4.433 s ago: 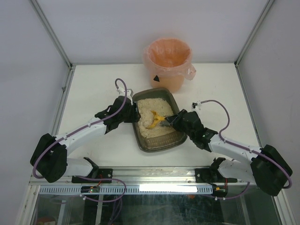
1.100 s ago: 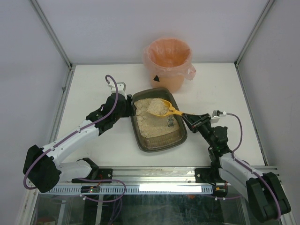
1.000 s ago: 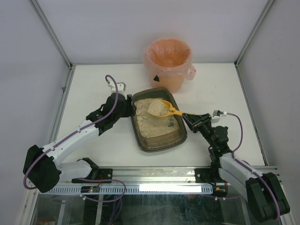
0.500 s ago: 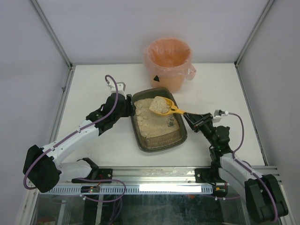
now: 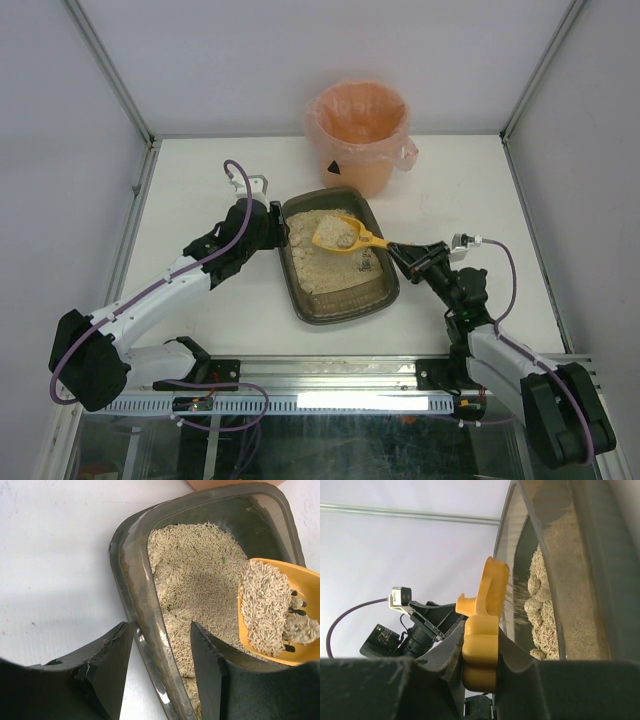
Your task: Clean the litter box
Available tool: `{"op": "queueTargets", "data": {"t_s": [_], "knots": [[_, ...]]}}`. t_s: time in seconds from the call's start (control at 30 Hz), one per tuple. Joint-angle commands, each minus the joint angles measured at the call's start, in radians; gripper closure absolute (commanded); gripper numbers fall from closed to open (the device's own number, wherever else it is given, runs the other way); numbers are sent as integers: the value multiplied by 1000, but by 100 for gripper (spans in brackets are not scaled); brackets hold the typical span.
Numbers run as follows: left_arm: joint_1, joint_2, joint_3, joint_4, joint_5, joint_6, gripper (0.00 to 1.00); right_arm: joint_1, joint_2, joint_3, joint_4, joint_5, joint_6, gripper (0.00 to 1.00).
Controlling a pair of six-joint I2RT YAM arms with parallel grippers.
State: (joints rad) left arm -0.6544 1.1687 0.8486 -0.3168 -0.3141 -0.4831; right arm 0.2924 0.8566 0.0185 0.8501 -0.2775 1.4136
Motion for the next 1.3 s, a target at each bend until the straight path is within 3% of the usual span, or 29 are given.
{"op": "queueTargets", "data": {"t_s": [0.0, 0.1, 0.2, 0.3, 0.43, 0.53, 0.63, 0.77, 0.87, 0.97, 1.27], "knots": [[-2, -32, 34, 33, -11, 8, 49, -29, -4, 10, 102, 18, 32, 100], [-2, -41, 25, 34, -15, 6, 49, 29, 54, 54, 168, -29, -8, 100], [-2, -37, 33, 30, -16, 15, 49, -20, 61, 20, 167, 9, 35, 100], [-2, -49, 29, 24, -22, 15, 49, 42, 99, 74, 200, -30, -12, 100], [1, -53, 29, 21, -28, 17, 49, -27, 62, 41, 150, 6, 15, 100], [-1, -62, 20, 21, -34, 13, 48, 27, 91, 90, 180, -53, -33, 100], [-1, -52, 28, 20, -29, 17, 49, -38, 57, 41, 151, -9, 10, 100], [0, -54, 25, 21, -29, 12, 48, 6, 66, 86, 171, -64, -40, 100], [0, -46, 37, 21, -20, 18, 49, -48, 19, 52, 90, -14, -11, 100], [0, -52, 30, 21, -23, 14, 49, 0, 62, 99, 145, -81, -53, 100], [2, -51, 24, 27, -18, 7, 49, -7, 116, 58, 207, -41, -1, 100]]}}
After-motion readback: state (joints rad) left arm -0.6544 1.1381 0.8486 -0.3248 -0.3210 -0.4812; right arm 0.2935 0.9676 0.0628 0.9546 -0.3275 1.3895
